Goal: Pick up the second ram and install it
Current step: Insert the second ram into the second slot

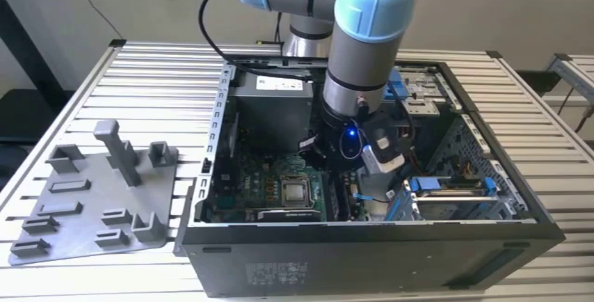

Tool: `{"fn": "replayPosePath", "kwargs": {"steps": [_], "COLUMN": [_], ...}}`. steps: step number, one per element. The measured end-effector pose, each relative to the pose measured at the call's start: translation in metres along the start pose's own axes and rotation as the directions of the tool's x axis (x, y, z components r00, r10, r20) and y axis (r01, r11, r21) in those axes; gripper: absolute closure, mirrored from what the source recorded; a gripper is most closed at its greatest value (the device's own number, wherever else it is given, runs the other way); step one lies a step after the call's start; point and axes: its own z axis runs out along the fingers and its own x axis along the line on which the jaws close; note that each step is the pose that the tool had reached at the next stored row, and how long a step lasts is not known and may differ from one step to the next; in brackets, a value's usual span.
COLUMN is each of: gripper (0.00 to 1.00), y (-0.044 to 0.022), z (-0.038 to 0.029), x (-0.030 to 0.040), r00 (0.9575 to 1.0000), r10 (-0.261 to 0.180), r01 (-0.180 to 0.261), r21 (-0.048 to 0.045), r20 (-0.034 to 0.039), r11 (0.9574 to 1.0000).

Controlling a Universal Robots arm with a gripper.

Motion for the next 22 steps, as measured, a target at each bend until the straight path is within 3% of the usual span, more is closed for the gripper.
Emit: {"fn": "replayPosePath", "kwargs": {"steps": [13,14,16,17,18,22], "gripper": [0.84,0.78,0.78,0.71,0.71,0.71], "y": [0.0003,0.0002,0.0000,0.0000,0.0000,0.0002], "z": [0.0026,0.0025,0.0023,0.0023,0.0019,-0.0121], "x": [-0.0001,-0.0001,0.0000,0.0000,0.0000,0.0001], "r00": [1.0000,1.0000,1.0000,1.0000,1.0000,1.0000], "r10": [0.000,0.000,0.000,0.000,0.000,0.001], "r01": [0.000,0.000,0.000,0.000,0.000,-0.001], "r21": [-0.0038,-0.0034,-0.0027,-0.0028,-0.0025,-0.0028], "r20": [-0.0011,-0.0012,-0.0016,-0.0017,-0.0019,-0.0018], "r11": [1.0000,1.0000,1.0000,1.0000,1.0000,1.0000]}}
